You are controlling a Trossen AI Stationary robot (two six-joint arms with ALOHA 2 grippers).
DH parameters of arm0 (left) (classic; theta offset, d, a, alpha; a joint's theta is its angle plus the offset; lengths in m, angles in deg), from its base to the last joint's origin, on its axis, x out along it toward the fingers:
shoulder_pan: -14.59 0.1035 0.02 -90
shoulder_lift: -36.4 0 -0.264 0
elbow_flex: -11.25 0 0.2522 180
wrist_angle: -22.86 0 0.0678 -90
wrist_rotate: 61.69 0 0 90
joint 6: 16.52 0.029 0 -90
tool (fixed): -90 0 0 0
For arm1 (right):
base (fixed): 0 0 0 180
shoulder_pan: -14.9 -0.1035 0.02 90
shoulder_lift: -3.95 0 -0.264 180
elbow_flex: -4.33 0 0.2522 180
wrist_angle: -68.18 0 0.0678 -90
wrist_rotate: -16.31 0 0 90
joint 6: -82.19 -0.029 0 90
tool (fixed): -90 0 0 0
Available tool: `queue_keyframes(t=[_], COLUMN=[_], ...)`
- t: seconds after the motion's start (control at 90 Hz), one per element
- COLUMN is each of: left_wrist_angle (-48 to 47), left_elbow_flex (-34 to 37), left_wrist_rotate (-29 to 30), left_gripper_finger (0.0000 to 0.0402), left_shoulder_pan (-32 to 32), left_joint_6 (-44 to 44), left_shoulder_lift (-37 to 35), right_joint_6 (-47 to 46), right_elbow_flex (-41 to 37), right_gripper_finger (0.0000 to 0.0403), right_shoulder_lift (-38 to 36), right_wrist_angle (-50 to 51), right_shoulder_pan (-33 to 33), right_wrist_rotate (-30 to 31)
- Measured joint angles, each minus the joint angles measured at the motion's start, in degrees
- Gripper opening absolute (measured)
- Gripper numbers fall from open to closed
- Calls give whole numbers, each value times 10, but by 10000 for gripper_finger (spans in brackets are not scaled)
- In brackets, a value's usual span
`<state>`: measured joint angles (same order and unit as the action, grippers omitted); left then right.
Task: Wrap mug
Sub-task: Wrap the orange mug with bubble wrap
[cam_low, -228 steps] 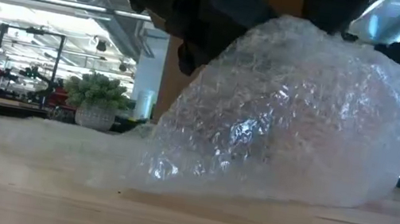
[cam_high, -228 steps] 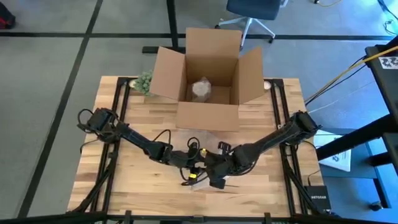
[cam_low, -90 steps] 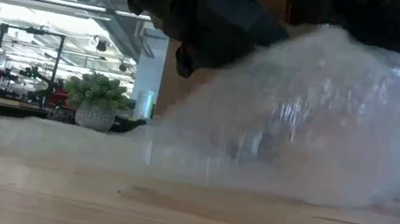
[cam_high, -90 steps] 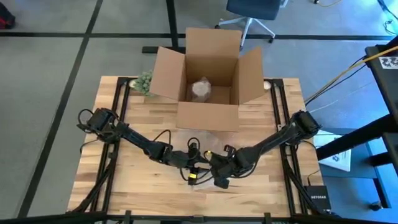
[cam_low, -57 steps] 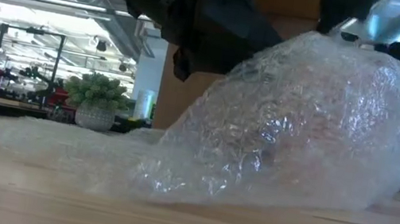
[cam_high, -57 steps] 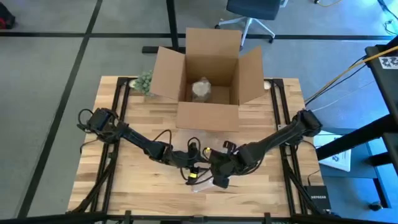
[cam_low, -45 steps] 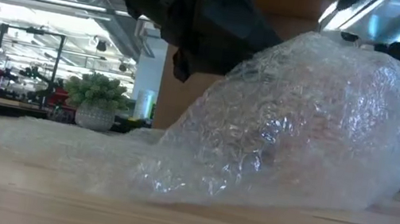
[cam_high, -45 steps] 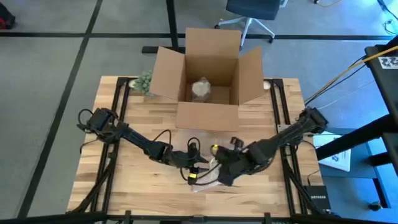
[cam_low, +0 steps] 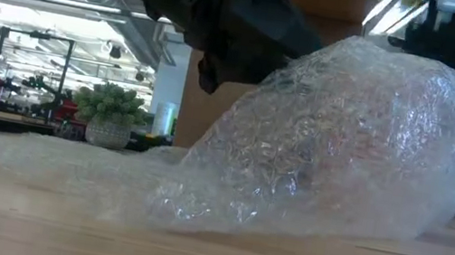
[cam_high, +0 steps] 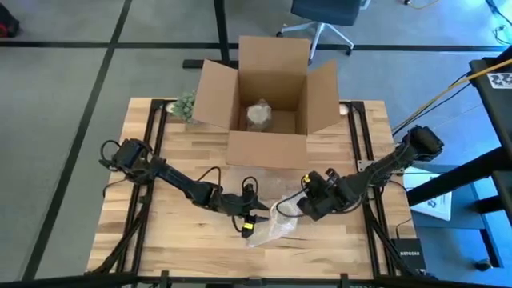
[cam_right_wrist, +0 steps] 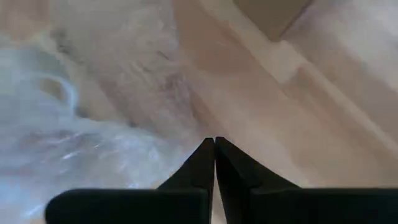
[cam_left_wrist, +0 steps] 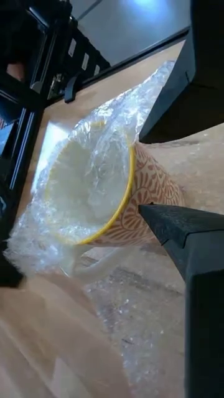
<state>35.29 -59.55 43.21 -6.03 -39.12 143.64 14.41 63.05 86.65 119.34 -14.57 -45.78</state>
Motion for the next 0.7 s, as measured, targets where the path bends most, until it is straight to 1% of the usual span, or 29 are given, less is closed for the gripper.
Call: queue_keyframes(t=[0.078, 0.156, 0.444, 0.533, 0.7], left_wrist_angle=[0, -2, -3, -3, -3], left_elbow_flex=[0, 0, 0, 0, 0], left_wrist_rotate=[-1, -4, -4, -4, -4], left_gripper_finger=[154, 154, 154, 154, 154], left_shoulder_pan=[2, 4, 4, 4, 6], left_joint_6=[-6, -13, -18, -19, -25], left_shoulder_lift=[0, 0, 0, 0, 0], right_joint_6=[42, 75, 143, 162, 168], right_elbow_flex=[-19, -16, 54, 62, 62], right_gripper_finger=[0, 0, 0, 0, 0], right_shoulder_lift=[-1, -2, -9, -9, 3], right_wrist_angle=[-90, -132, -131, -156, -174], right_shoulder_pan=[3, 2, -4, -6, -6], right_wrist_rotate=[-7, -16, -27, -33, -70])
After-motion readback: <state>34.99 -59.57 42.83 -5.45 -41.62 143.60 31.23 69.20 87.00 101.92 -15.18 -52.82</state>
